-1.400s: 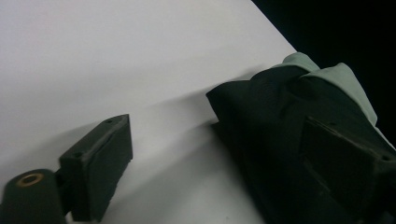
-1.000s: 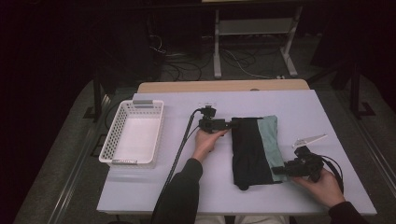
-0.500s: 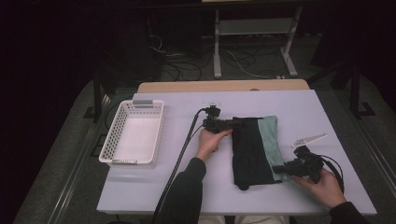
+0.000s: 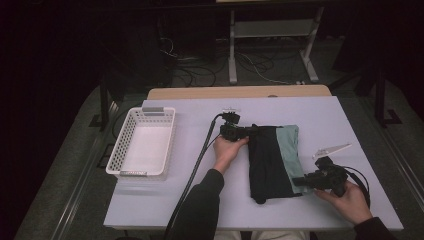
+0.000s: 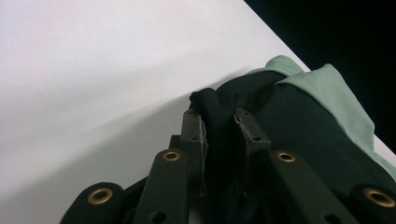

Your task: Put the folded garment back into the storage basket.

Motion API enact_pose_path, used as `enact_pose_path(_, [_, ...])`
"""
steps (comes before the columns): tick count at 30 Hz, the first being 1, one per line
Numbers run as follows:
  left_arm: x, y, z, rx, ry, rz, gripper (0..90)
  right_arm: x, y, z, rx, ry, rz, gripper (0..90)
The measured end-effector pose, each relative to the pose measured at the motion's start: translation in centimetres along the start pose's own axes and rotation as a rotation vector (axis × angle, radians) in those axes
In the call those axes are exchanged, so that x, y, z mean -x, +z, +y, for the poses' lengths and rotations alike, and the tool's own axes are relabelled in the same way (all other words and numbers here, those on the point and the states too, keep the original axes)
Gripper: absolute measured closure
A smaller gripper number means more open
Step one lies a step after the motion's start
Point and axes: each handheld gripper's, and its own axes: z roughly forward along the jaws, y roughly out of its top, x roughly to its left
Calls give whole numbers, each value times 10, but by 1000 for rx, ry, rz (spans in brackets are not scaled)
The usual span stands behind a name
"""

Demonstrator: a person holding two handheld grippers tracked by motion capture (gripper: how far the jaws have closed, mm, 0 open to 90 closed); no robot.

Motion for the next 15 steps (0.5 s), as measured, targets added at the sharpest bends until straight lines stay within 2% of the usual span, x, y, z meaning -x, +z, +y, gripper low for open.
enact_pose_path(5, [7,0,2,-5,26,10,757,-4,-3,0,3,-14,5,812])
enact_pose_path(15, [17,-9,10,-21,33,17,763,-16,-12,3,26,-44,19,813])
